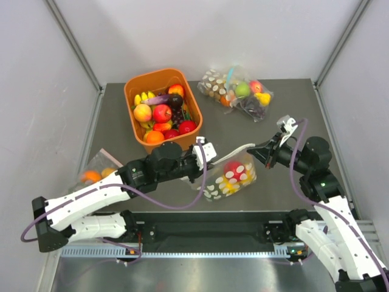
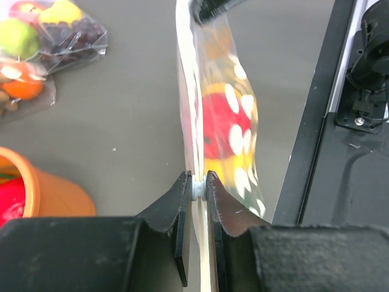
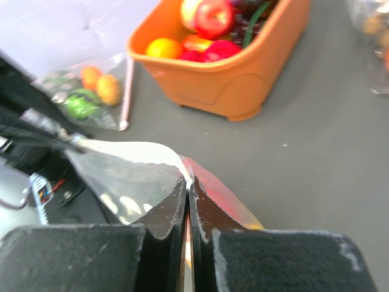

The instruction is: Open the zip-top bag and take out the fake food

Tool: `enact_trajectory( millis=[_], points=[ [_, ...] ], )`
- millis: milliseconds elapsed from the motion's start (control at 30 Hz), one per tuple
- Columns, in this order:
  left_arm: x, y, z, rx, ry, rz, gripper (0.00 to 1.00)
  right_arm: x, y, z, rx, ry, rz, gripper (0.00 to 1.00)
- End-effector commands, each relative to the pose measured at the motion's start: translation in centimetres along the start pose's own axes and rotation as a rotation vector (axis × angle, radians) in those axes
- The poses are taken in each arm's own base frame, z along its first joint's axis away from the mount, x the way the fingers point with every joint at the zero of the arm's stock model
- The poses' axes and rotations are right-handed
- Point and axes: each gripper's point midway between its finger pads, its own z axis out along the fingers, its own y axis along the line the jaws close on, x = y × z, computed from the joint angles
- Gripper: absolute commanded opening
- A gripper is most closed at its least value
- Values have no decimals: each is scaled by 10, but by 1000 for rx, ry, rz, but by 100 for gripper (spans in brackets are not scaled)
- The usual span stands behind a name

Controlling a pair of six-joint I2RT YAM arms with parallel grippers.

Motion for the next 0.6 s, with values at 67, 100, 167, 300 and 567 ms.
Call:
enact_trajectory(
  millis=[67, 100, 167, 300, 567],
  points=[
    [11, 5, -14, -37, 18, -25, 0, -35, -31, 0, 117, -70, -44, 0],
    [12, 5, -15, -41, 20, -27, 0, -37, -37, 0, 133, -72, -36, 0],
    [15, 5, -19, -44, 22, -34, 0, -42, -45, 2, 143, -78, -36, 0],
    [19, 5, -25, -58, 23, -43, 0, -52, -60, 4, 163, -92, -24, 0],
    [26, 4, -36, -64, 25, -60, 0, -74, -79, 15, 162, -109, -33, 0]
  ],
)
